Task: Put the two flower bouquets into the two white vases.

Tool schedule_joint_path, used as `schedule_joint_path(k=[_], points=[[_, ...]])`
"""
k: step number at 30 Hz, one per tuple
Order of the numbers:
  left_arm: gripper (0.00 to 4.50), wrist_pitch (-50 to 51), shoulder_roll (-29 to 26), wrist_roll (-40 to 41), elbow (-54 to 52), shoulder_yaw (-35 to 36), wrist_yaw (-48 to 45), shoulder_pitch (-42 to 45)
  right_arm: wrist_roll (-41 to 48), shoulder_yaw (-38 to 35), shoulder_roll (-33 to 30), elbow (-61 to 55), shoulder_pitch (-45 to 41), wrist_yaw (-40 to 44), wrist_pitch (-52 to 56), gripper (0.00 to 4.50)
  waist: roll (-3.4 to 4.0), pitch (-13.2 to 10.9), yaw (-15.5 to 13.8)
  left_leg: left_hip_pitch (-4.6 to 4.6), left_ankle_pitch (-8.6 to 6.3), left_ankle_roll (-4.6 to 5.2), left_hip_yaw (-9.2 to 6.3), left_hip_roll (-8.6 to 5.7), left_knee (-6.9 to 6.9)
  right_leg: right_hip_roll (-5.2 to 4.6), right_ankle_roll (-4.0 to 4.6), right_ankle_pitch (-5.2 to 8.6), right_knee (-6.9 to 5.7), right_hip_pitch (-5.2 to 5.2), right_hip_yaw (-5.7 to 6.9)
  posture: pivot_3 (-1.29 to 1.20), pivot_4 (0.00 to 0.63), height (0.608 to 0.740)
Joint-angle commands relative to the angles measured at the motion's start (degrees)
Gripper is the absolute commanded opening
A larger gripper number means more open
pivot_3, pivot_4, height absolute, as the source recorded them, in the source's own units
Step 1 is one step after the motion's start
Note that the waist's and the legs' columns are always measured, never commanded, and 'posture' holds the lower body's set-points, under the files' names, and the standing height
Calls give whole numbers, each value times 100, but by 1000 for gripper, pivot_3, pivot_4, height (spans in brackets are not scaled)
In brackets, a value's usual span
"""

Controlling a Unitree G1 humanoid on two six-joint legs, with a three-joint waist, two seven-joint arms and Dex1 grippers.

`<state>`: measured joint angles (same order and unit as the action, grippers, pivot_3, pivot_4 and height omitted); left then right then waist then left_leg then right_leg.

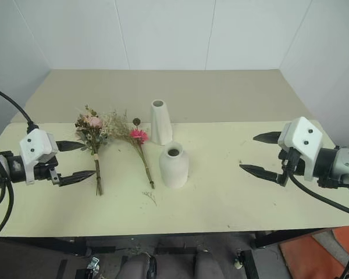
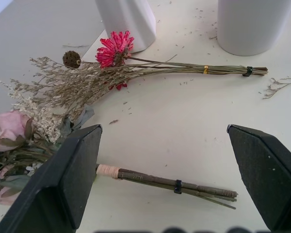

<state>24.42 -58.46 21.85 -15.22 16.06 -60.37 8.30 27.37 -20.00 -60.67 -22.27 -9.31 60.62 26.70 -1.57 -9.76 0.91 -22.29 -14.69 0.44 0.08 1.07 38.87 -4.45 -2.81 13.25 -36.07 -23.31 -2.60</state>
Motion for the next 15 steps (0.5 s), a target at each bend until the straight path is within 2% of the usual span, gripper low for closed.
schedule_joint_path(k=[1, 8, 10, 12, 15], points=[[4500, 70, 25, 79, -227, 16, 97, 75, 61, -60, -60, -71, -140, -13, -17, 4456, 0, 0, -4, -1, 0, 0, 0, 0, 0, 0, 0, 0, 1, 0, 0, 0, 150, 740], [4500, 35, 49, 8, -217, -20, 199, 36, 64, -39, -67, -85, -193, -23, 10, 4456, 0, 0, -15, -1, 0, 0, -1, 0, 0, 0, 0, 0, 1, 0, 1, 0, 150, 740], [4500, -3, 159, -160, -207, -53, 488, 40, 70, -21, -56, -82, -223, -36, 11, 4456, 0, 0, -15, -2, 0, 0, -1, 0, 0, -1, 0, 0, 2, 0, 1, 0, 150, 740], [4500, 72, 436, -381, -241, -151, 1026, 93, 69, 5, -46, -87, -252, -54, 16, 4456, 0, 0, -16, 0, 0, 0, 0, -1, 0, -2, 0, 0, 1, 0, 0, 0, 150, 740], [4500, 1290, 1288, -233, -645, -58, 2376, 496, 82, -4, -50, -92, -257, -33, 5, 4456, -2, -1, -47, 1, 0, 0, -2, -3, 1, -3, 0, -1, 2, 5, 1, 0, 150, 740]])
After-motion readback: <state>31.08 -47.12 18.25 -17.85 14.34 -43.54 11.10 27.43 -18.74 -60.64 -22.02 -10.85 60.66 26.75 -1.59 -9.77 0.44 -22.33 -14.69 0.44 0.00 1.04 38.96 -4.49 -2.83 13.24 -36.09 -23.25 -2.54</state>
